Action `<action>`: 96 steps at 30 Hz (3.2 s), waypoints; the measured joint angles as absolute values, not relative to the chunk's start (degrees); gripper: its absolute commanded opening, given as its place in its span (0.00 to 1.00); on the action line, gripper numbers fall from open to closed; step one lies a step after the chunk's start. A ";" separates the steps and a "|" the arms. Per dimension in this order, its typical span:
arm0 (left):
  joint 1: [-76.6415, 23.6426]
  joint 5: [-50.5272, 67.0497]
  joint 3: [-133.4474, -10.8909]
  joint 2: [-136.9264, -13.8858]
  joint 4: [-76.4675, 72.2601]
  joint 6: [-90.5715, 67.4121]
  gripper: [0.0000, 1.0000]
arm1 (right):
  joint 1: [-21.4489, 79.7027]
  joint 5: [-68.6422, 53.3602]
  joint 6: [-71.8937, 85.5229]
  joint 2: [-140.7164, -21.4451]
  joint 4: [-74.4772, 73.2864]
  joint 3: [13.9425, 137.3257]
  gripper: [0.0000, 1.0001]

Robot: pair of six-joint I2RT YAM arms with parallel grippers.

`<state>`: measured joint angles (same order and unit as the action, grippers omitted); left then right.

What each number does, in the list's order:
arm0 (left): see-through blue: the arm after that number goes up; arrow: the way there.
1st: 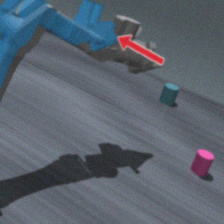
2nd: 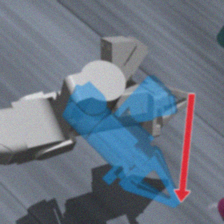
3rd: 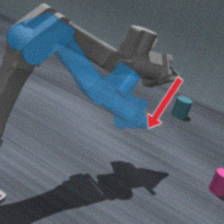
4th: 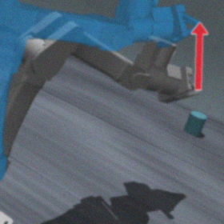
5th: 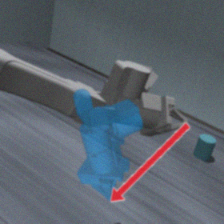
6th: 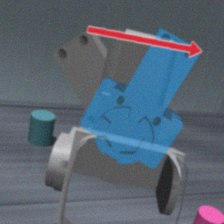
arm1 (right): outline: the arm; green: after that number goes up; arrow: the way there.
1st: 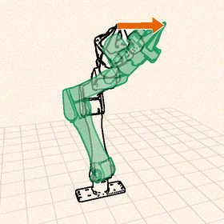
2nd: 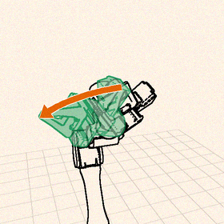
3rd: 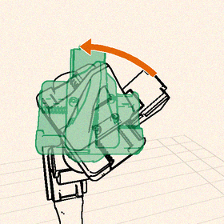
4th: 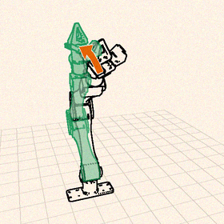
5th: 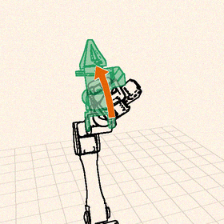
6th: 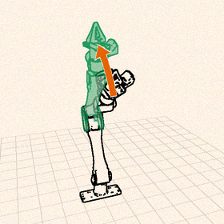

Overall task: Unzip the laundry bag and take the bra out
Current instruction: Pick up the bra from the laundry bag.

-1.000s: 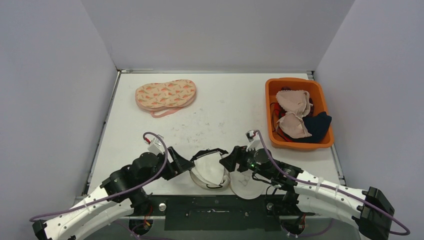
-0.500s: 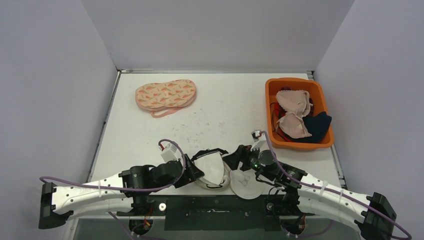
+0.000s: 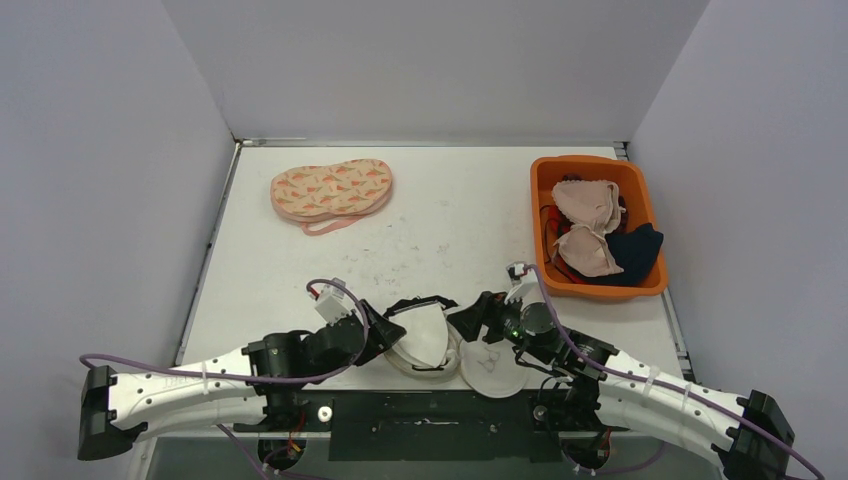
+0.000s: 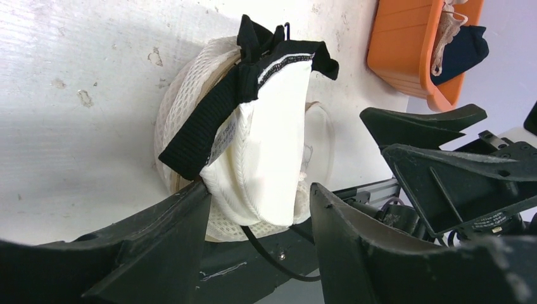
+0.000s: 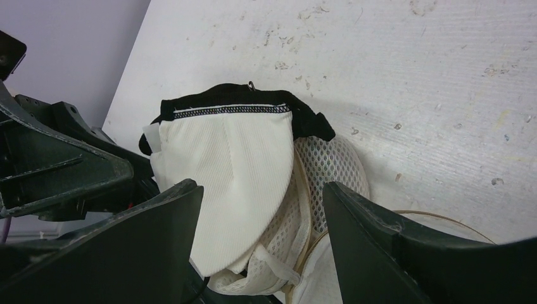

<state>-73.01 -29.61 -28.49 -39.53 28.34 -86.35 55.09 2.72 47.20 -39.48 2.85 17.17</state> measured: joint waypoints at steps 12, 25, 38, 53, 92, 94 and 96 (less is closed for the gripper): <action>-68.55 -25.52 -28.23 -44.05 24.51 -83.68 0.57 | 55.09 2.55 47.24 -39.57 2.90 16.75 0.71; -62.85 -19.44 -27.77 -48.82 17.93 -79.46 0.48 | 55.09 2.55 47.29 -39.03 2.72 16.58 0.71; -62.46 -17.52 -27.24 -55.27 14.87 -74.52 0.16 | 55.09 1.69 47.44 -39.22 2.52 15.84 0.68; -62.46 -17.56 -27.24 -47.37 13.56 -72.75 0.00 | 55.09 0.95 44.45 -35.38 -5.63 20.73 0.78; -62.15 -21.39 -30.98 -27.73 4.62 -61.78 0.00 | 55.09 -12.49 53.78 -31.29 12.67 22.15 0.94; -62.15 -20.82 -31.68 -28.51 3.81 -61.19 0.00 | 55.09 -12.71 54.89 -32.05 15.18 21.54 0.94; -62.15 -20.34 -32.25 -29.15 3.18 -60.75 0.00 | 55.09 -12.97 55.90 -33.04 17.65 20.88 0.94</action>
<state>-62.15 -20.34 -32.25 -29.15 3.18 -60.75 55.09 -12.97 55.90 -33.04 17.65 20.88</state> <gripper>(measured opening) 0.029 0.943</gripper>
